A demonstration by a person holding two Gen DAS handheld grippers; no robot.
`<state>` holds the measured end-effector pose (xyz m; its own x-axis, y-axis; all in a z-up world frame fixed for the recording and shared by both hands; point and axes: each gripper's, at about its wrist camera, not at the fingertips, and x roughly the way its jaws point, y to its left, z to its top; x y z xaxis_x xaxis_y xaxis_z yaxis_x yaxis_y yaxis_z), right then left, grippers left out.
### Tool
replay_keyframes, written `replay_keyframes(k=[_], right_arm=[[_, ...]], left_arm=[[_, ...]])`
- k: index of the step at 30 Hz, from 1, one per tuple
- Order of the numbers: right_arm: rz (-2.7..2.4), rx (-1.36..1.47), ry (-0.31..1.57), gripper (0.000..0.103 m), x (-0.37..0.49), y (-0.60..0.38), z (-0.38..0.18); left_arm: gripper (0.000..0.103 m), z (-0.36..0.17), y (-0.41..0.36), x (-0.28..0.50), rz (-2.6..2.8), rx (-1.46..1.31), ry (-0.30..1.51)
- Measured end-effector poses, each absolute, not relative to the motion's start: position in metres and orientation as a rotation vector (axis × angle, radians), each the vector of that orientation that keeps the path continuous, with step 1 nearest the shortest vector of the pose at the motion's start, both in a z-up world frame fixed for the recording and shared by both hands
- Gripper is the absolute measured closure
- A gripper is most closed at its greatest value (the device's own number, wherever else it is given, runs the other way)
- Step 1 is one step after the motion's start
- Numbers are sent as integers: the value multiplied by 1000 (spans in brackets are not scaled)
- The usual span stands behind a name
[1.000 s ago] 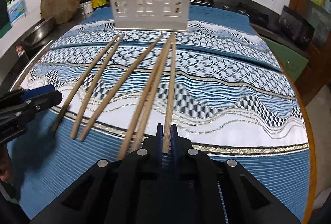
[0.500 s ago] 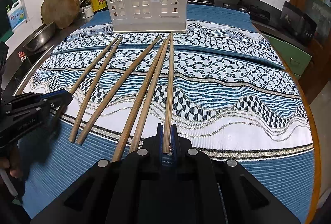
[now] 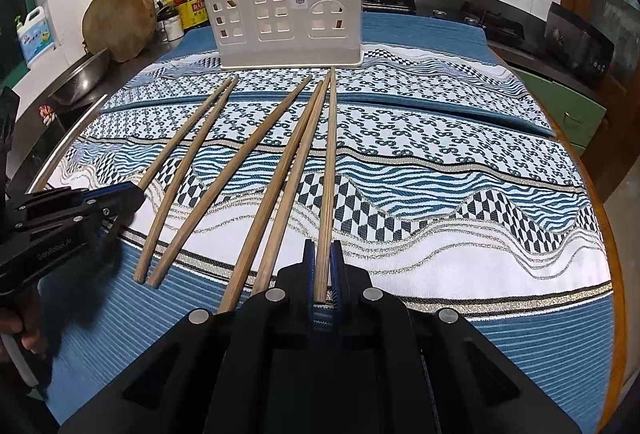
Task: Organize utensils
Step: 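Close the left tool on a chopstick while the right tool lifts its chopstick, then carry both chopsticks over the white holder and open both tools to drop them in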
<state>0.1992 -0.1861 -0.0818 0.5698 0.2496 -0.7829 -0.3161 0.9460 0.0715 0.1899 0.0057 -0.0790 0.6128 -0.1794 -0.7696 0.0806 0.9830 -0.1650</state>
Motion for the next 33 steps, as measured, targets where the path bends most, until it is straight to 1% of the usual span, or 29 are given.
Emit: replay_keyframes(k=[7,15,21,26,33], right_arm=[[332,-67,844,96,190,-194,-59],[354,-77,694,95,187,-198,6],[395,-90,654,96,209,-195,46],[424,-117,640,96,233,-190,83],[453,-174,613,96,260,-176,138]], left_arm=[[96,-53,19,182,-166,-125,822],[98,-11,31,179,-178,-119,679],[98,12,31,188,-196,-97,603],[98,25,33,202,-211,-72,589],[98,61,37,229,-229,-43,576]])
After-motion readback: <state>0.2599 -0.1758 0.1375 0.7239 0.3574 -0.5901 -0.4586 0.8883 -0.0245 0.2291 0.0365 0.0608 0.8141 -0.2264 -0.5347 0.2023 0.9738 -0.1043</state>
